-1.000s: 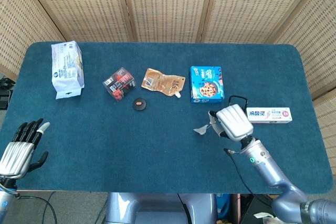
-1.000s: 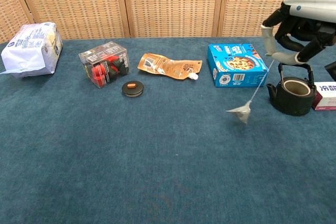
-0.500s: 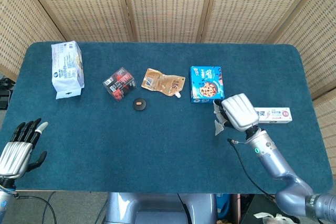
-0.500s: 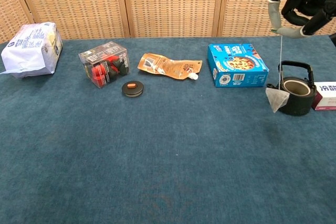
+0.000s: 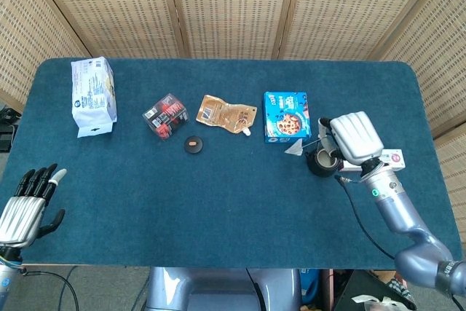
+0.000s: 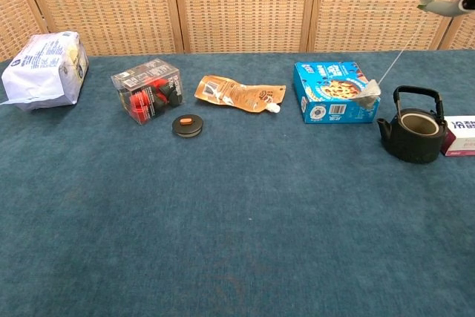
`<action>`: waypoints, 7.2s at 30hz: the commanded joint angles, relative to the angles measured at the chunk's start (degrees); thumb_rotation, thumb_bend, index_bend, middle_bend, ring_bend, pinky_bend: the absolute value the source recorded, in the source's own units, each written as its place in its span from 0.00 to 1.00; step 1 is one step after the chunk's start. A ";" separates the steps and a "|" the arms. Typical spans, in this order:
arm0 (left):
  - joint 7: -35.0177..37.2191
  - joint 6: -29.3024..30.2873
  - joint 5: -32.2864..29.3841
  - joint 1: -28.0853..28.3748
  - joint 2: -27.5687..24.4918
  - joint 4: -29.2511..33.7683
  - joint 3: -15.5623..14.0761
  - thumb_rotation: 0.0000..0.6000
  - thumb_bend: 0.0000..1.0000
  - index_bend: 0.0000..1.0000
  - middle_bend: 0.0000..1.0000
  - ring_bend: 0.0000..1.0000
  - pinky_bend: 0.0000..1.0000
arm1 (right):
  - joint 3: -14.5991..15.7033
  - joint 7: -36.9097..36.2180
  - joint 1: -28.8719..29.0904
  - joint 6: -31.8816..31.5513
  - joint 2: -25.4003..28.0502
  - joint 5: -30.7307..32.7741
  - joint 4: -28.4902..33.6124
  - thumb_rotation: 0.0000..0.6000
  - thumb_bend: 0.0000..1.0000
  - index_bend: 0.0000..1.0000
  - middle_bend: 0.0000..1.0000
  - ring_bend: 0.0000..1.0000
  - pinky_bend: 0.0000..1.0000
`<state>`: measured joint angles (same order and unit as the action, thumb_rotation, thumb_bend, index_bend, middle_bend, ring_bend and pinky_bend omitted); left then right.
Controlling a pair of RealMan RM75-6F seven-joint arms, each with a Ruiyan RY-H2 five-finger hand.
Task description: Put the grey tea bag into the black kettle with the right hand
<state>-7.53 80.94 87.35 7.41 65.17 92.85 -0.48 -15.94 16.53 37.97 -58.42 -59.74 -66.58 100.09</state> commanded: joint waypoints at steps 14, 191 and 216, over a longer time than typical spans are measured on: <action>-1.00 -0.13 -0.24 0.19 -0.14 0.65 0.25 1.00 0.41 0.00 0.00 0.00 0.00 | 1.11 -5.62 -0.53 2.24 -0.26 1.17 -6.85 1.00 0.85 0.62 0.88 0.89 0.95; 0.56 0.20 -0.16 0.00 -0.44 -0.43 0.27 1.00 0.41 0.00 0.00 0.00 0.00 | 15.27 17.01 5.96 12.43 -8.44 13.80 -10.87 0.00 0.86 0.22 0.91 0.90 0.96; 0.57 0.19 -0.21 -0.13 -0.30 -0.59 0.17 1.00 0.41 0.00 0.00 0.00 0.00 | 16.45 15.74 5.82 11.29 -9.27 14.08 -12.28 0.00 0.86 0.22 0.90 0.90 0.96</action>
<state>-6.96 81.13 87.15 7.28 64.87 92.27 -0.31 0.67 32.47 43.96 -46.67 -69.39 -52.13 87.37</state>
